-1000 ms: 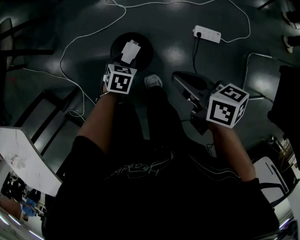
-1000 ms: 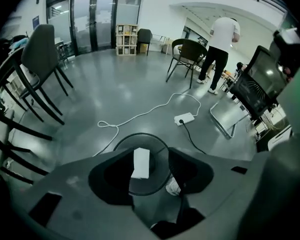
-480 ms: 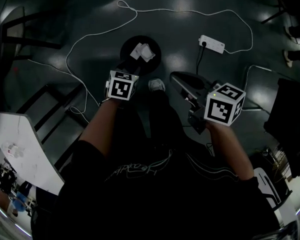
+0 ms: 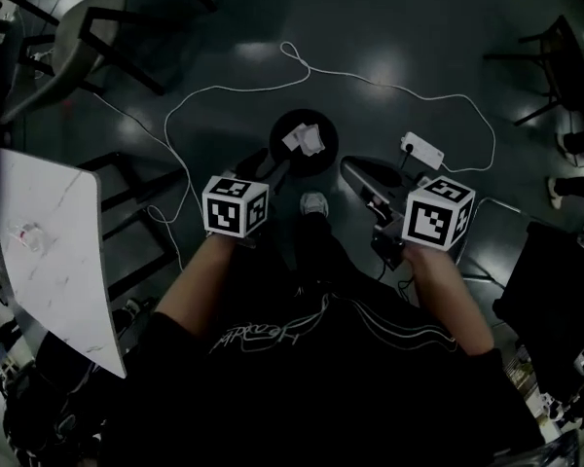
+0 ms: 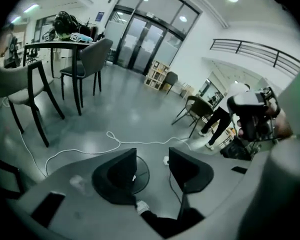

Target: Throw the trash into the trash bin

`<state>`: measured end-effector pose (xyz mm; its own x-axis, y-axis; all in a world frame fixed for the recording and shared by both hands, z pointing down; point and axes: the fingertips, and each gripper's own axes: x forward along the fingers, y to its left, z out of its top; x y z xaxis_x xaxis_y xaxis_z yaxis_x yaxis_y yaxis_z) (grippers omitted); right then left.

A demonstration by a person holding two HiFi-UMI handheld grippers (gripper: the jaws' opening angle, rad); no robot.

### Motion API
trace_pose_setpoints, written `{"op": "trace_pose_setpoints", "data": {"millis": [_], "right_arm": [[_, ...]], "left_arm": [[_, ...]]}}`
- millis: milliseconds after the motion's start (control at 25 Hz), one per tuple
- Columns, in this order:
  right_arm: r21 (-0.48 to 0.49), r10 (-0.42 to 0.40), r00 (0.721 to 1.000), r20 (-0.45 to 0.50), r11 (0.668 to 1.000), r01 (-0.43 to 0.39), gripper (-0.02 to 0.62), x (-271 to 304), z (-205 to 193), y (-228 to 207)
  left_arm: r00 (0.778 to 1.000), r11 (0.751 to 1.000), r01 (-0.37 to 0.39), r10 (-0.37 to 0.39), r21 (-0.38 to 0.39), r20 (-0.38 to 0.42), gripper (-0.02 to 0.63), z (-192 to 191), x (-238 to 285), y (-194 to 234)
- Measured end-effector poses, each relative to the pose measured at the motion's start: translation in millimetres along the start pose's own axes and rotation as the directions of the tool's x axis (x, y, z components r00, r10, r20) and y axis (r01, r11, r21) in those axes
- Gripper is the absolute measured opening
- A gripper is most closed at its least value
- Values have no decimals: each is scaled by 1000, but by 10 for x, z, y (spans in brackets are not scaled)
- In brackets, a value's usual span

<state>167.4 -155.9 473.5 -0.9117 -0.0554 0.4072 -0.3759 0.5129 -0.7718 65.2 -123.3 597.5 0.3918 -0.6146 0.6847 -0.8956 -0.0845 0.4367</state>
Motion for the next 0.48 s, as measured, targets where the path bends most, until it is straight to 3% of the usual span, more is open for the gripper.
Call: {"op": "trace_pose_setpoints", "data": {"millis": [120, 240, 480], "right_arm": [[-36, 71, 997, -17, 997, -72, 34, 83, 119, 436], [-155, 121, 991, -49, 980, -127, 34, 179, 318, 885], [-367, 236, 963, -128, 891, -267, 34, 333, 556, 1856]], "left_arm": [[994, 999, 39, -35, -32, 105, 201, 208, -491, -168], [973, 999, 43, -36, -27, 228, 201, 506, -1008, -312], [904, 1000, 4, 1, -10, 428, 199, 951, -2039, -571]]}}
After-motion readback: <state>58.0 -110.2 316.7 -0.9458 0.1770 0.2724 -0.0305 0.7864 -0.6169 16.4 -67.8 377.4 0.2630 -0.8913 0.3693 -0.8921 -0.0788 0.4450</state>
